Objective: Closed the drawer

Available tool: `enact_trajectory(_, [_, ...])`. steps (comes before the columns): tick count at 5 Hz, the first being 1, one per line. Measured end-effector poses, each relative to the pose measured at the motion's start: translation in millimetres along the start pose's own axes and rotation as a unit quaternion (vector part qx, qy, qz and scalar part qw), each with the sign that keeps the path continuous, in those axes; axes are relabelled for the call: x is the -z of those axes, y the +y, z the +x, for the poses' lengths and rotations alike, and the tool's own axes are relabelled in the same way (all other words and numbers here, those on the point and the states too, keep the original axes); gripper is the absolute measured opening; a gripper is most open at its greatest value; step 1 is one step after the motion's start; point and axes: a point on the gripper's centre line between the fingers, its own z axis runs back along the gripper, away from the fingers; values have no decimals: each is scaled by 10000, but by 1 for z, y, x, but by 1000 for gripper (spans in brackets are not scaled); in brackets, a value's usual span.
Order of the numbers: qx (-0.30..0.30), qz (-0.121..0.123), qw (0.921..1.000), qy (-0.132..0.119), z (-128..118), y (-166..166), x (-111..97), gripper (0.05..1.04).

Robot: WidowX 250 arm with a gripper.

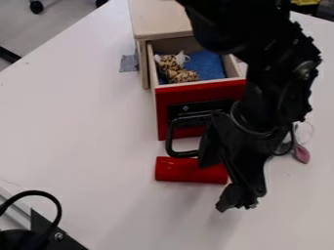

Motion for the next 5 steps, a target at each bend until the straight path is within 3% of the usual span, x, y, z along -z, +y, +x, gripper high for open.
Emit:
enact_trajectory(2, [-159,89,9998,38,-1,23,9,1000])
enact_trajectory(5, [-524,260,9983,-58,6,62,5,1000])
